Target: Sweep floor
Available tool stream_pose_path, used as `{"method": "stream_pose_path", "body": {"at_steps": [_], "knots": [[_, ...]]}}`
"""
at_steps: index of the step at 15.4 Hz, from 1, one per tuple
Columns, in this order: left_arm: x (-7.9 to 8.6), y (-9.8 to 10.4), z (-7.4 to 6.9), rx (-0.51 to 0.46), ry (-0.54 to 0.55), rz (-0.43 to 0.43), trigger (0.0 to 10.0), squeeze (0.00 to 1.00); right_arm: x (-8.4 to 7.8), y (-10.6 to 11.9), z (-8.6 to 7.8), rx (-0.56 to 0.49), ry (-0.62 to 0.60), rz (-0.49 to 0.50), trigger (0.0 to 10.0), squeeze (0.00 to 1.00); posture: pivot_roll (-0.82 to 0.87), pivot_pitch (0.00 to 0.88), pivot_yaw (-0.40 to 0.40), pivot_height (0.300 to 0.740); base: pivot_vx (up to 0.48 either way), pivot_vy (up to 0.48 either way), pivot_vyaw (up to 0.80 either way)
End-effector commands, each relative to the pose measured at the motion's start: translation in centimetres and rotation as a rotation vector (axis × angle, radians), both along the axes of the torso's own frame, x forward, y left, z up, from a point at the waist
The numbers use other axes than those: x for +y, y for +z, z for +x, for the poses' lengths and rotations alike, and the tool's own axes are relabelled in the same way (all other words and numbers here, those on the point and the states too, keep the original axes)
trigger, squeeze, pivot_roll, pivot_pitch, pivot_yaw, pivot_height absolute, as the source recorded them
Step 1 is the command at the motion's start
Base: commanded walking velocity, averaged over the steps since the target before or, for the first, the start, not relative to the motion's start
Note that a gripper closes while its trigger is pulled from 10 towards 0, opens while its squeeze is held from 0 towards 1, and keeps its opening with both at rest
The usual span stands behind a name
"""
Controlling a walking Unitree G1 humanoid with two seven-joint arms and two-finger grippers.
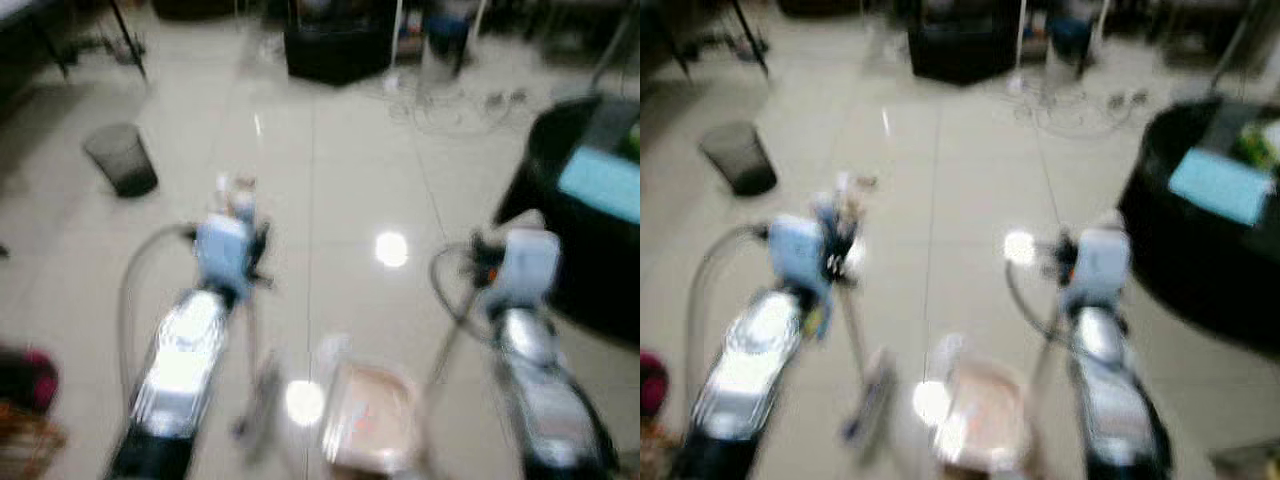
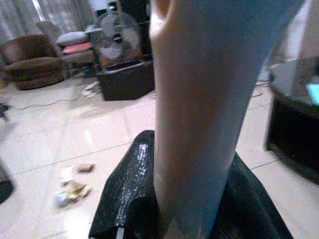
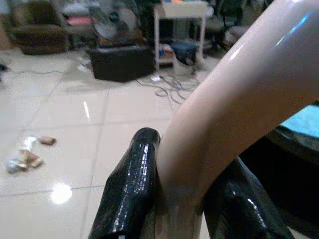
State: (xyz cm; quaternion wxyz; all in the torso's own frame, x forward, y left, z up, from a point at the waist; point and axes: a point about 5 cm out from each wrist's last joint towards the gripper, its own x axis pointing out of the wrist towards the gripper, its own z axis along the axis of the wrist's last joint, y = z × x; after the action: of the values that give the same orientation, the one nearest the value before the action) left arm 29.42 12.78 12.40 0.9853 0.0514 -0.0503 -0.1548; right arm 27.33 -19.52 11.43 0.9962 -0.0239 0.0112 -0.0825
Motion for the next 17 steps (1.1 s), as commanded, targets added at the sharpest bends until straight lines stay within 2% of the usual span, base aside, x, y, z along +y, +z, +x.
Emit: {"method": "stream_pose_path", "body": {"at_steps": [1,11,13,15,17], "knots": [[0.6,1.1,0.2,-0.051,0.014,-0.007,10.0,0.0,0.4,1.3,0.3,-0.062,0.016,-0.022,10.0,0.0,-0.02,0.044,0.049,0.74,0.465,0.0,0.0],[0.4,0.5,0.4,-0.029,-0.002,-0.006,10.0,0.0,0.2,0.2,0.7,-0.052,-0.009,-0.054,10.0,0.0,-0.01,0.074,0.064,0.74,0.468,0.0,0.0],[0.4,0.2,0.5,-0.009,-0.008,-0.025,10.0,0.0,-0.2,0.0,0.8,-0.057,-0.03,-0.073,10.0,0.0,0.0,0.089,0.07,0.74,0.0,0.0,0.0],[0.5,-0.2,0.6,0.002,0.007,-0.001,10.0,0.0,-0.3,0.0,0.8,-0.07,-0.033,-0.091,10.0,0.0,0.01,0.104,0.073,0.74,0.0,0.0,0.0],[1.2,-0.6,0.9,-0.015,0.082,0.02,10.0,0.0,-0.6,0.0,0.9,-0.072,-0.027,-0.16,10.0,0.0,0.01,0.144,0.075,0.74,0.0,0.0,0.0]]}}
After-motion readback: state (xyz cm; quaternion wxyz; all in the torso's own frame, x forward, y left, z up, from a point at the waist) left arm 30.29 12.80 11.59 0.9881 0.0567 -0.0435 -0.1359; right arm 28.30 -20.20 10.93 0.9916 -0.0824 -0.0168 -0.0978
